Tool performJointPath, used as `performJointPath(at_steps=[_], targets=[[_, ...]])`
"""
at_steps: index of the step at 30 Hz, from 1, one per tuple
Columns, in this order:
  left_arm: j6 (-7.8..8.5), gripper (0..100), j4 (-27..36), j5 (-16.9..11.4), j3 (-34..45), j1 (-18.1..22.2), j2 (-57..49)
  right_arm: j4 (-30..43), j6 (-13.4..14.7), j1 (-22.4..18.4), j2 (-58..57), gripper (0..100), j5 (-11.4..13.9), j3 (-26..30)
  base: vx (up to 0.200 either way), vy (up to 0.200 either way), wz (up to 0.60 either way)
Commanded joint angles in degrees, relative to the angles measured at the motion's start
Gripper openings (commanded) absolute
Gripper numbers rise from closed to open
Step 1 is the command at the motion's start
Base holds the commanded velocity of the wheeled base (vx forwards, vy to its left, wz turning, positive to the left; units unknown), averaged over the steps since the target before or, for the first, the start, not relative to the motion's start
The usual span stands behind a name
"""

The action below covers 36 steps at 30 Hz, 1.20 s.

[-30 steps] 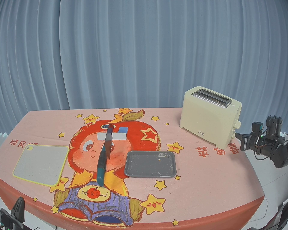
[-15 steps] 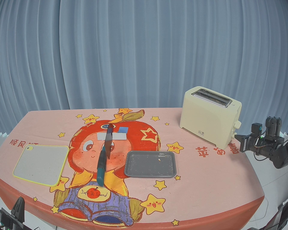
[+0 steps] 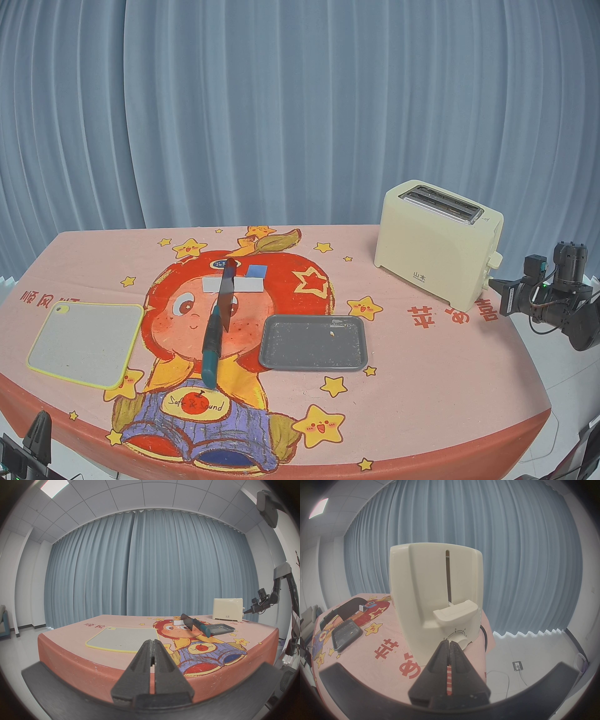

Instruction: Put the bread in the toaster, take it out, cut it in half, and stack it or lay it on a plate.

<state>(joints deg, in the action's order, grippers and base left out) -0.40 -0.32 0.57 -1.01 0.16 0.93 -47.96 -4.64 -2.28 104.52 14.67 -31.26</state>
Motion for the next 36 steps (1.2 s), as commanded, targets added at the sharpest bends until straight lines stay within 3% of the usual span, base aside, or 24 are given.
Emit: performJointPath(at_steps=[1, 10, 15, 36], targets=[[-0.04, 0, -0.03, 0.04, 1.01, 0.02, -0.93, -0.03, -0.1, 0.17, -0.46, 0, 0.01, -0.03, 0.0, 0.0, 0.0], [-0.04, 0, -0.03, 0.04, 1.01, 0.02, -0.93, -0.03, -0.1, -0.27, -0.37, 0, 0.01, -0.74, 0.0, 0.0, 0.0], [-0.04, 0, -0.03, 0.04, 1.01, 0.02, -0.93, -0.12, -1.51, -0.62, -0.02, 0, 0.1, -0.65, 0.0, 0.0, 0.0], [-0.04, 0, -0.03, 0.04, 1.01, 0.02, -0.93, -0.12, -1.51, -0.53, 0.68, 0, 0.1, -0.3, 0.0, 0.0, 0.0]])
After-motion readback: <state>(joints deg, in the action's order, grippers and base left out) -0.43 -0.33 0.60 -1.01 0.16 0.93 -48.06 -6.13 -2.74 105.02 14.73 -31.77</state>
